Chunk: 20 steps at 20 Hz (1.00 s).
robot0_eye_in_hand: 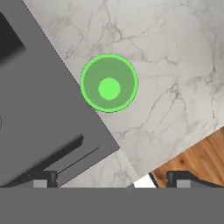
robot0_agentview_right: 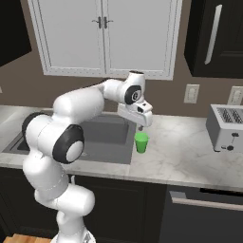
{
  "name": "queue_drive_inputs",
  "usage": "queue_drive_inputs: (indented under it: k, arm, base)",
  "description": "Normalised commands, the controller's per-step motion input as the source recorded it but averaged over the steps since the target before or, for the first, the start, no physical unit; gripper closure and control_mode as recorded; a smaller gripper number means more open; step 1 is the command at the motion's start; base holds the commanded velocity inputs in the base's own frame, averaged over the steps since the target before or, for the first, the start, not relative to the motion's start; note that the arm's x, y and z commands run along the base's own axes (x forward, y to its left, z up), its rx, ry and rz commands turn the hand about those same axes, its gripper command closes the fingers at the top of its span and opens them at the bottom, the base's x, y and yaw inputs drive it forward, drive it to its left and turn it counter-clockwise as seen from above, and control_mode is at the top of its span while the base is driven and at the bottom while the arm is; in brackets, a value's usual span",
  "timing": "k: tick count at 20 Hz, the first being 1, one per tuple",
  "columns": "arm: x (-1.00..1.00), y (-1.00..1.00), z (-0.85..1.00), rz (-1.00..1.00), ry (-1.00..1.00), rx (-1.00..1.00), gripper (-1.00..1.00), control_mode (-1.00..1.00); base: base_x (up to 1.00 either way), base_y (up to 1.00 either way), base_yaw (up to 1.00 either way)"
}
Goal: Pick the cup and bowl from the counter and place them on the counter next to the sink.
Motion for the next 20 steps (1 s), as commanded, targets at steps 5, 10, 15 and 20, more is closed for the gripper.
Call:
queue_drive_inputs:
  k: [5,10,15,20]
  arm:
    - [-0.84,0.07,0.38,0.03,0.0,0.0,-1.0,-1.0]
    - [-0.77,0.22,0.22,0.12,0.0,0.0,-1.0,-1.0]
    - [-0.52,0.22,0.03,0.21,0.0,0.0,-1.0,-1.0]
    - [-0.28,0.22,0.0,0.26,0.0,0.0,-1.0,-1.0]
  base:
    - [0.0,0.0,0.0]
    - [0.0,0.0,0.0]
    - [0.0,0.0,0.0]
    - [0.0,0.0,0.0]
